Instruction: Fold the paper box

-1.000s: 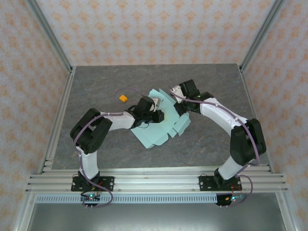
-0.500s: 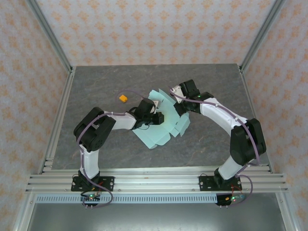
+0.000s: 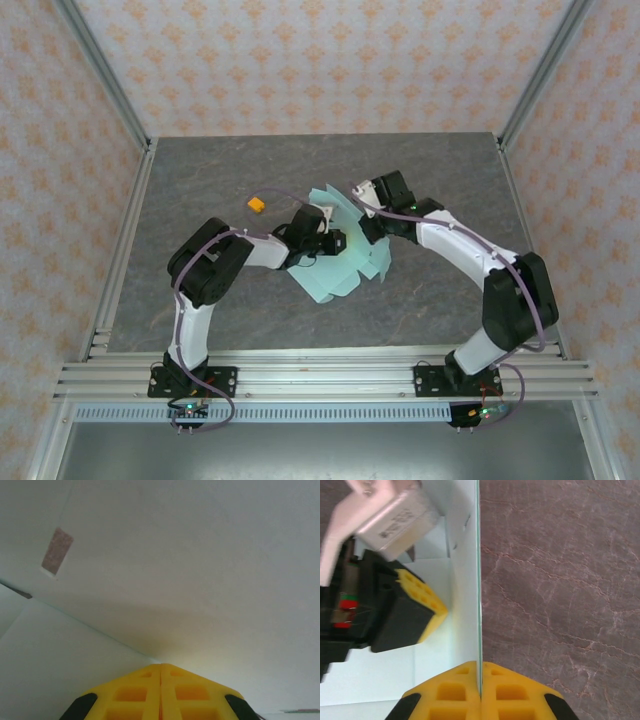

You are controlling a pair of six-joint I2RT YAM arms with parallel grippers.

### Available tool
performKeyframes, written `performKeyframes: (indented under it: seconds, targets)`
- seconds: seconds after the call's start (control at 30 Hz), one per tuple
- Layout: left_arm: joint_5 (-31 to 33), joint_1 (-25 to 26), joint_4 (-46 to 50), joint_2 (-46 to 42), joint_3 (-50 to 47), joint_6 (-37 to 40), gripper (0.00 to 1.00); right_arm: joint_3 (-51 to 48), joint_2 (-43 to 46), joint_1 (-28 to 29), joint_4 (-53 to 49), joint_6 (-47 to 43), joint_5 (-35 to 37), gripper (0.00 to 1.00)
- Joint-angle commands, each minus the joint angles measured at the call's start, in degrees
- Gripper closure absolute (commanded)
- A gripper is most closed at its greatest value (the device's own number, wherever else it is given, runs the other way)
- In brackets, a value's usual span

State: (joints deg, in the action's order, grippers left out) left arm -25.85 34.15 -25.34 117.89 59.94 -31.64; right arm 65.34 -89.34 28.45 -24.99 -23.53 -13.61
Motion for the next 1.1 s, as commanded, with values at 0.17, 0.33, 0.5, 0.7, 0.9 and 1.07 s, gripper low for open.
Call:
performKeyframes:
  seconds: [0.17,0.33,0.5,0.7,0.9,1.07]
  targets:
    - [5.5,1.9,-1.5,4.1,-3.9,-3.2,0.92,-7.2,2.3,6.3,3.6,1.6,7.4,1.00]
    - [6.8,2.1,-4.2,4.1,-5.6,-4.6,0.92,-9.9,2.5,8.9,7.2,2.8,8.3,1.00]
    - [7.9,2.5,-7.3,4.2,-7.7,-6.4,0.92,-11.2,0.7,11.0,9.1,4.7,9.0,1.00]
    - [8.6,2.5,-9.3,3.8,-9.6,-7.1,0.91,-10.7,-0.4,11.8,8.7,6.3,11.3,1.00]
    - [10.1,2.6,-8.3,-0.5,-12.1,-6.6,0.85,-9.2,0.1,10.8,6.8,4.2,15.3,1.00]
    - [12.3,2.1,-7.4,-6.8,-15.6,-4.9,0.76,-7.8,1.3,8.3,6.7,-1.5,12.0,1.00]
